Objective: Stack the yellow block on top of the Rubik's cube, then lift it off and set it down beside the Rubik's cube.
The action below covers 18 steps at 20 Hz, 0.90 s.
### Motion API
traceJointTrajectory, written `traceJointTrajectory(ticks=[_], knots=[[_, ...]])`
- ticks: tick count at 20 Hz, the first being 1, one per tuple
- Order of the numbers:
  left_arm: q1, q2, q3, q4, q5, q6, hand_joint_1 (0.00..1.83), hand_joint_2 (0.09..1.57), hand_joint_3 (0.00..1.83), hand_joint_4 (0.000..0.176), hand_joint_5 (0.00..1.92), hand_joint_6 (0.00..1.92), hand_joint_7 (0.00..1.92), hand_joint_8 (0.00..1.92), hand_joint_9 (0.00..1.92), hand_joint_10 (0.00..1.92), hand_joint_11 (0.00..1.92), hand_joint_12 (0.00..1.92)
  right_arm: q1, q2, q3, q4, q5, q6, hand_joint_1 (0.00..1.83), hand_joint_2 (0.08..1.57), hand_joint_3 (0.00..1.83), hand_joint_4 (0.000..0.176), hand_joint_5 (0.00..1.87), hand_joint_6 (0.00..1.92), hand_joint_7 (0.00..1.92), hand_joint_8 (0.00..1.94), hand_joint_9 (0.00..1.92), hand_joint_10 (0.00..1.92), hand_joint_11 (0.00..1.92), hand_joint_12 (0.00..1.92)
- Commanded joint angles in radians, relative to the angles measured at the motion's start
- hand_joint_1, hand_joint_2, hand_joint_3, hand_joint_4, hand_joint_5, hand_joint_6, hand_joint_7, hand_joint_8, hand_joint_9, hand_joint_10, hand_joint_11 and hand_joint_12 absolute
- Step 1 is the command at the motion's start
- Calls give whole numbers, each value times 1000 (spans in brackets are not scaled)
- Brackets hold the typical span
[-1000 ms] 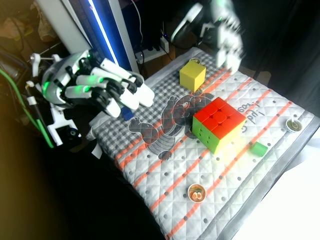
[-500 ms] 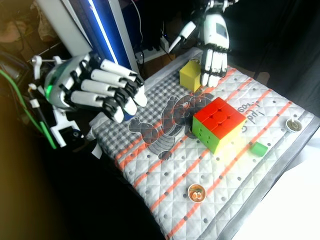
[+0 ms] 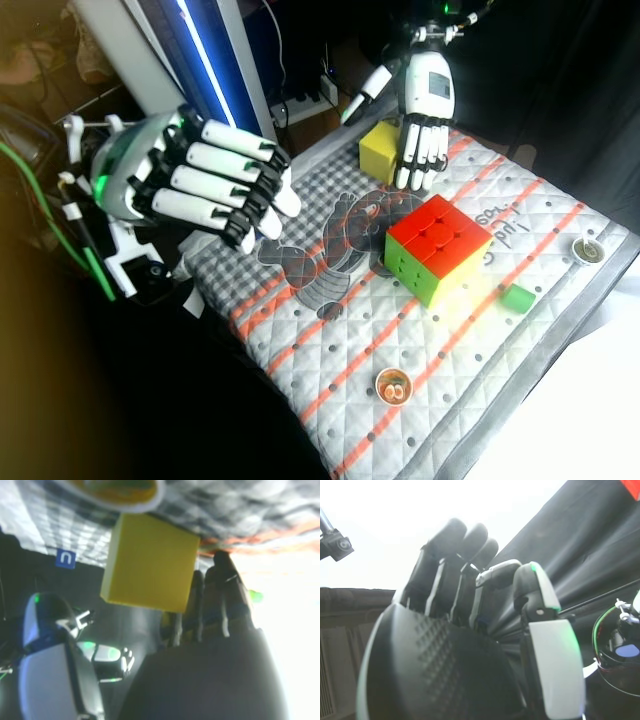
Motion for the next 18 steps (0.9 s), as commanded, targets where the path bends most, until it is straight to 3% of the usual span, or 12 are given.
traceJointTrajectory(ticks=[1, 2, 3, 5, 6, 7, 8, 10, 14, 16, 17, 18], knots=[[-2, -13, 5, 18, 22, 2, 838, 1076, 21, 0, 565, 49, 403, 26, 234, 44, 0, 932, 11, 1, 5, -11, 116, 3, 1014, 1330, 0, 0, 611, 1553, 695, 1107, 723, 1273, 610, 1750], [-3, -13, 8, 18, 32, 4, 951, 1180, 20, 41, 740, 1029, 556, 40, 311, 65, 0, 1155, 11, 1, 5, -11, 116, 3, 1020, 1323, 0, 0, 628, 1534, 730, 1114, 725, 1296, 641, 1754], [-3, -13, 10, 18, 43, 3, 995, 1245, 8, 0, 720, 1311, 656, 52, 337, 69, 0, 1192, 11, 1, 5, -11, 117, 4, 1017, 1326, 0, 0, 623, 1545, 764, 1130, 736, 1304, 689, 1720], [-3, -10, 12, 18, 95, 1, 1061, 1247, 0, 0, 744, 1343, 744, 57, 410, 117, 0, 1375, 10, 1, 5, -10, 117, 4, 1016, 1329, 0, 0, 616, 1552, 775, 1136, 763, 1281, 736, 1646], [-3, -8, 13, 9, 126, 1, 1016, 1257, 2, 0, 727, 1372, 710, 35, 406, 129, 0, 1351, 9, 1, 5, -9, 117, 4, 1098, 1298, 0, 0, 624, 1544, 761, 1345, 772, 1299, 743, 1663], [-3, -4, 13, -9, 164, 2, 1015, 1250, 0, 0, 740, 1355, 702, 24, 406, 144, 0, 1311, 8, 1, 5, -9, 117, 4, 1112, 1294, 0, 0, 621, 1544, 751, 1409, 761, 1341, 729, 1709], [-3, 1, 11, -31, 211, 2, 1036, 1239, 0, 0, 758, 1326, 679, 10, 368, 135, 0, 1220, 6, 0, 5, -8, 117, 5, 1115, 1297, 0, 0, 604, 1552, 752, 1433, 761, 1380, 741, 1730], [-7, 15, 1, -57, 306, 2, 1064, 1229, 0, 0, 772, 1303, 712, 19, 386, 176, 0, 1247, 4, 0, 5, -4, 117, 7, 1140, 1285, 0, 0, 593, 1503, 801, 1427, 842, 1370, 848, 1710], [-21, 67, -49, -58, 474, 0, 1036, 1226, 0, 0, 778, 1300, 734, 18, 188, 862, 0, 1477, 0, 0, 5, 1, 117, 7, 1010, 1338, 7, 0, 597, 1579, 892, 1310, 880, 1420, 853, 1767], [-22, 107, -81, -50, 568, 0, 1037, 1229, 0, 0, 770, 1310, 728, 18, 180, 873, 0, 1465, -1, 0, 6, 3, 117, 7, 1008, 1341, 5, 0, 595, 1585, 917, 1339, 911, 1434, 909, 1743], [-22, 116, -90, -48, 598, 0, 1033, 1223, 0, 0, 781, 1292, 730, 18, 212, 833, 0, 1489, -1, 0, 6, 4, 117, 7, 1132, 1312, 0, 0, 557, 1498, 821, 1499, 877, 1477, 902, 1741], [-24, 127, -100, -41, 632, -1, 1058, 1217, 0, 0, 790, 1272, 727, 16, 239, 800, 0, 1508, -1, 0, 6, 5, 117, 7, 1024, 1345, 5, 0, 570, 1589, 835, 1421, 882, 1459, 916, 1724]])
